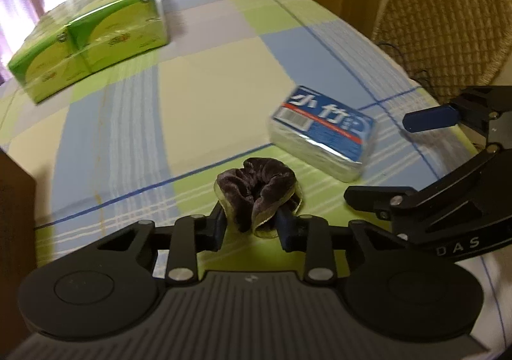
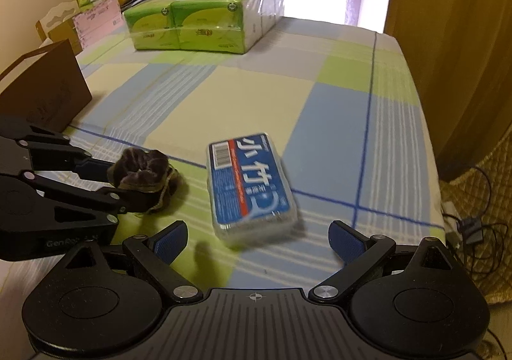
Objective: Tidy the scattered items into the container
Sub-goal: 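Grasp the dark scrunchie with the left tool while the right tool grasps the blue floss box, then lift and carry the scrunchie and floss box over the box with both tools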
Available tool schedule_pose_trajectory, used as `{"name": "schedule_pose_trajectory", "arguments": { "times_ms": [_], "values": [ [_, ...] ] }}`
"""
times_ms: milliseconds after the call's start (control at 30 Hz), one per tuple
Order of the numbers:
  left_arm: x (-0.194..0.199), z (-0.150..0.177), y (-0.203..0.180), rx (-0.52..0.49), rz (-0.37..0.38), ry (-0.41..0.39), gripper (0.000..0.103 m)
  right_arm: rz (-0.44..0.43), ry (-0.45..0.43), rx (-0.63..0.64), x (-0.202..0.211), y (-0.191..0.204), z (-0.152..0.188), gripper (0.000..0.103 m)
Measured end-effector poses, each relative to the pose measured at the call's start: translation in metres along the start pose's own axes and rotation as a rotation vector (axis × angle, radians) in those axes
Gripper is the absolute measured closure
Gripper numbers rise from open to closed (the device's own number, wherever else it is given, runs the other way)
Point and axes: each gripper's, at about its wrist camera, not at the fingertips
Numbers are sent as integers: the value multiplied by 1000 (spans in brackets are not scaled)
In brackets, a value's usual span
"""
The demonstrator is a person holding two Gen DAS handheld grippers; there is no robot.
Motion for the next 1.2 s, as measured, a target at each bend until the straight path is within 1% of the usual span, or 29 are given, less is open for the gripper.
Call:
{"name": "schedule_pose_trajectory", "arguments": {
  "times_ms": [67,133,167,267,300,333,400,533,667,833,900,1000,1133,1200],
  "values": [
    [-2,0,6,13,-28,0,75,-2,0,12,-6,2,-2,3],
    [-3,0,14,26,-59,1,75,-5,3,22,-12,4,-4,18],
    [-4,0,18,35,-76,3,75,-7,14,20,-16,4,-4,23],
    [-5,1,29,59,-110,8,75,6,11,13,-23,3,-6,23],
    [-5,1,32,67,-138,3,75,9,7,17,-25,4,-6,23],
    [-5,2,34,71,-143,5,75,14,4,20,-26,4,-6,23],
    [-3,3,38,79,-148,8,75,28,-5,37,-27,7,-7,38],
    [0,7,40,98,-154,8,75,45,-5,40,-26,10,-6,41],
    [3,11,41,118,-152,16,75,39,0,48,-20,19,0,43],
    [12,20,41,134,-164,21,77,-2,10,75,2,39,18,43],
    [18,26,42,151,-168,32,79,-29,17,91,15,47,28,43],
    [33,39,42,161,-161,43,79,-46,27,106,31,55,41,43],
    [51,57,43,182,-137,56,79,3,23,73,38,53,47,42],
    [52,60,44,188,-123,47,76,32,25,56,34,48,43,42]
  ]
}}
Point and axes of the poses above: each gripper's, at about its wrist camera, not at the fingertips, and x roughly against the way its jaws point, y to its left, z to its underside, and after that the axes turned 12 degrees about -y, right-handed
